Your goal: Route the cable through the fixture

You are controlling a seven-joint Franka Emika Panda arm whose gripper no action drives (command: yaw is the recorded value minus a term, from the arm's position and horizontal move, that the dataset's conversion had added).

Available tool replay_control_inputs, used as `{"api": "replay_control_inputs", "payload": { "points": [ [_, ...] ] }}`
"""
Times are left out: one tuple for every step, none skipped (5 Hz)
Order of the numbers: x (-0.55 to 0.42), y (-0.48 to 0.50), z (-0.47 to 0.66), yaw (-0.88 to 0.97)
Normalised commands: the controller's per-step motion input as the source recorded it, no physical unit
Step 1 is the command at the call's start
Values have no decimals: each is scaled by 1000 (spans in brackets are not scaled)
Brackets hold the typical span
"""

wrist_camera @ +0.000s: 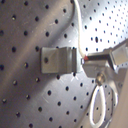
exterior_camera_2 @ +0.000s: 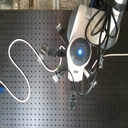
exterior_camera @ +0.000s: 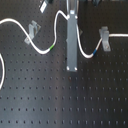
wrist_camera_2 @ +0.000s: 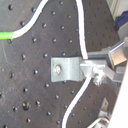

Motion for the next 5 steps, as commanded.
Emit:
{"api": "replay_control_inputs", "payload": {
  "points": [
    [269, -387, -204, -334],
    [6, -252, -100, -157],
    [-167, -14, 4, 0],
    [-266, 63, 5, 200],
    [-50, -123, 171, -74]
  ]
}}
